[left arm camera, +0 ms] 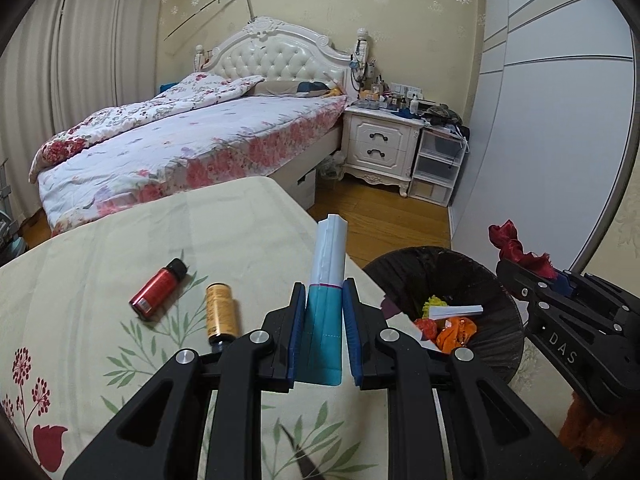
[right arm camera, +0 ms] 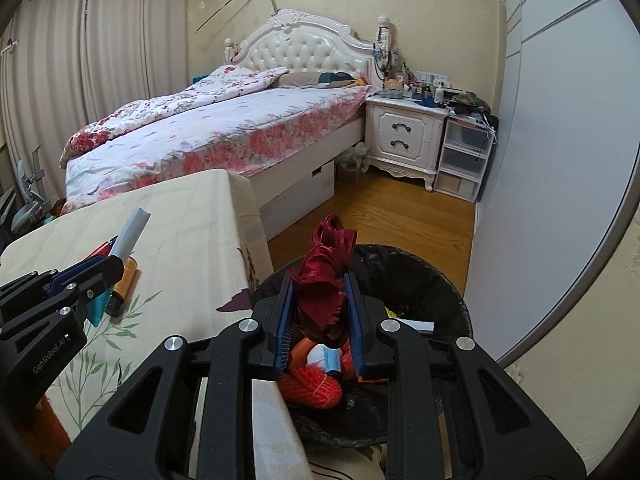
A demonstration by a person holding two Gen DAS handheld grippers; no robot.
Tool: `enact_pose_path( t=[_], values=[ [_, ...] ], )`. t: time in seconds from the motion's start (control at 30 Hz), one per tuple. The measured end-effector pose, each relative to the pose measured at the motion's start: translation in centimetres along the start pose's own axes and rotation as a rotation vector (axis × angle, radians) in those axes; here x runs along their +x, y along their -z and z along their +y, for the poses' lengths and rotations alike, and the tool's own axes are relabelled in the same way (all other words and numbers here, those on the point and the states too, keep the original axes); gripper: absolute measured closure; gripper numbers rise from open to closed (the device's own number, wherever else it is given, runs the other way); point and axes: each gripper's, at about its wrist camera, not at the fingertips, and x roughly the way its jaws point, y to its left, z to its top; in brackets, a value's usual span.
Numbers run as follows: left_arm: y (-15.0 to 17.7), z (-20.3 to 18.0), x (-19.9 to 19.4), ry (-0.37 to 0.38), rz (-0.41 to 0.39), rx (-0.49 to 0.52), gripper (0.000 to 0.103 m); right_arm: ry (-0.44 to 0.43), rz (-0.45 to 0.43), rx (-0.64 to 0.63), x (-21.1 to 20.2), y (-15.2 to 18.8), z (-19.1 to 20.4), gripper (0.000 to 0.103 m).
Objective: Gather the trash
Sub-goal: 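Carry the red cloth and teal-white tube over the bin and release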
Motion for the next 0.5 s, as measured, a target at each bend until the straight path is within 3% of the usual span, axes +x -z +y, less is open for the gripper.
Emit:
enact_pose_path(
  t=[0.5],
  values=[
    [-1.9, -4.3, 5.2, 0.04, 0.021, 0.073, 0.083, 0.068, -0.003, 0.071, 2.6, -0.4, -3.4, 0.08]
  ],
)
